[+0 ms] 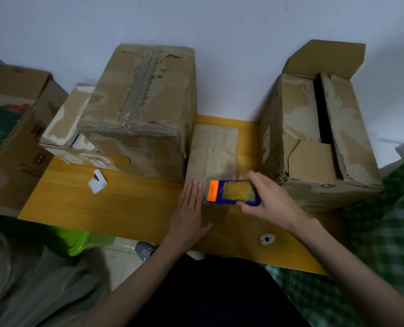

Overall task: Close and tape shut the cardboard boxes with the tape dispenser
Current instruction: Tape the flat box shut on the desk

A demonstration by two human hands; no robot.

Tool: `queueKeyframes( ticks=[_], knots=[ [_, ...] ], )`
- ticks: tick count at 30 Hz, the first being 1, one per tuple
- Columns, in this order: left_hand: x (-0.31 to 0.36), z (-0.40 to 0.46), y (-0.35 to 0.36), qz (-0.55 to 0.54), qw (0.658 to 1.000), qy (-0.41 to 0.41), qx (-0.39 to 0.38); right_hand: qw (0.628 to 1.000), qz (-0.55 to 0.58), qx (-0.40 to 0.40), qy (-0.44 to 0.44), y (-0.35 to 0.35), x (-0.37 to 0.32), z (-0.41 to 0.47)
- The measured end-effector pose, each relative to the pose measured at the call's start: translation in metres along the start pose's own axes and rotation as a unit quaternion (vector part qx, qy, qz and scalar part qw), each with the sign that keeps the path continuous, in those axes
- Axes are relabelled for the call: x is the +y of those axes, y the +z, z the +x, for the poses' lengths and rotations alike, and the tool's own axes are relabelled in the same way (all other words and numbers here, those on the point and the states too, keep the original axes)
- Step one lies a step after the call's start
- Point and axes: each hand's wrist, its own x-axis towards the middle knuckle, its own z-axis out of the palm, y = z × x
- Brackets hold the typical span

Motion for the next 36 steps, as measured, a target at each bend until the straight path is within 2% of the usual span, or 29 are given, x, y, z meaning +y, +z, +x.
queueKeyframes(
  ticks=[2, 6, 12, 15, 22, 27, 36],
  knots=[
    [-0.001, 0.000, 0.004, 0.005, 1.000, 0.000, 0.006, 0.999, -0.045, 0.022, -0.021, 0.007, 0.001, -0.006],
    [-0.001, 0.002, 0.007, -0.010, 1.000, -0.003, 0.009, 1.000, -0.021, -0.005, -0.004, 0.012, 0.015, -0.015],
    [-0.006, 0.000, 0.004, -0.005, 1.000, 0.006, 0.011, 0.991, 0.063, 0.118, 0.017, 0.026, 0.017, -0.024],
    [-0.014, -0.004, 0.003, -0.009, 1.000, 0.017, 0.010, 0.988, 0.058, 0.142, -0.020, 0.031, 0.013, -0.025],
    [-0.042, -0.013, -0.003, 0.033, 0.999, 0.023, -0.003, 0.997, 0.054, 0.050, -0.028, 0.029, -0.009, -0.011],
    [-0.029, -0.005, -0.002, 0.004, 1.000, 0.026, -0.006, 0.998, 0.060, 0.017, -0.009, 0.013, 0.005, -0.014],
    [-0.028, -0.006, 0.002, 0.016, 0.999, 0.038, 0.001, 0.998, 0.046, 0.015, 0.037, -0.011, 0.033, -0.039]
  ],
)
